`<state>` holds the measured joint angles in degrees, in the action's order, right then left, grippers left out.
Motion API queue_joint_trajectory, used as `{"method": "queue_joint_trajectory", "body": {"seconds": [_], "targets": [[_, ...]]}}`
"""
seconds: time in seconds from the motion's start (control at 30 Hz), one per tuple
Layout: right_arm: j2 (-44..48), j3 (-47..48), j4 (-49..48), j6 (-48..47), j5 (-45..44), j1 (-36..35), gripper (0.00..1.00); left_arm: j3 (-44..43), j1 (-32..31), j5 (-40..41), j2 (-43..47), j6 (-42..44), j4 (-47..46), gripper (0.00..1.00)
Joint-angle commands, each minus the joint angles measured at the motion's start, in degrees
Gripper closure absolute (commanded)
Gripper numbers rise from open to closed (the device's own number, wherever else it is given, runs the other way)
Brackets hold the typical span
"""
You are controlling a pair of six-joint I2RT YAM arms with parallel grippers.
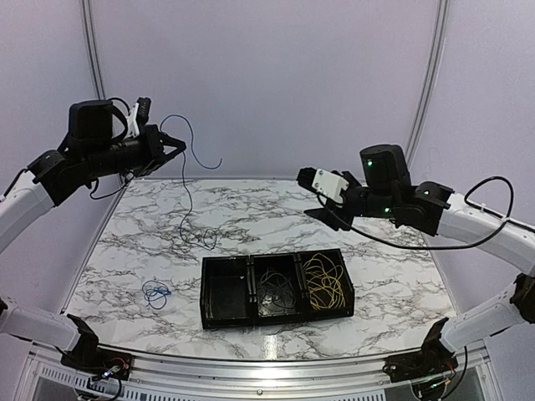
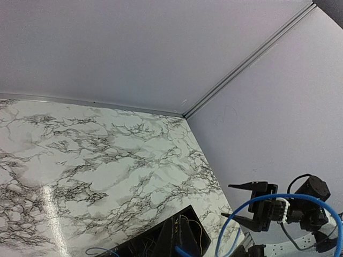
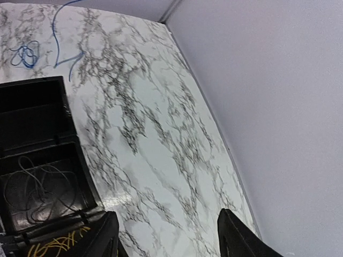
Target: Untangle the cables
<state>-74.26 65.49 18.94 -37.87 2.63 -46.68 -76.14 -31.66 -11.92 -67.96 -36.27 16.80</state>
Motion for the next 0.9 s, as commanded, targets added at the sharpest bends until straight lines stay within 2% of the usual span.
{"method": "queue_joint_trajectory", "body": {"seconds": [0.0,0.13,0.27,0.57,0.87], "targets": [[1.7,-2.3,-0.1,2.2,0.5,8.0,0.36,-3.1,-0.7,-3.8,-2.5,-3.3,-3.9,1.0],[1.2,-2.4,-1.4,5.7,2.0,14.6,0.37,-4.6,-1.2,-4.7,-4.3,-4.9,-4.3,1.0],[1.5,-3.4,-2.8,7.5,3.3,18.1,0.36,-5.5,-2.0,-5.7,-5.6,-6.7,-4.5,1.0],[2.5,-7.2,-5.8,8.2,5.7,18.9,0.36,1.6,-5.3,-2.5,-6.4,-11.6,-4.6,1.0],[2.9,-9.6,-7.8,8.3,7.1,18.9,0.36,9.7,-16.1,8.5,-9.9,-9.5,-7.0,1.0]]}}
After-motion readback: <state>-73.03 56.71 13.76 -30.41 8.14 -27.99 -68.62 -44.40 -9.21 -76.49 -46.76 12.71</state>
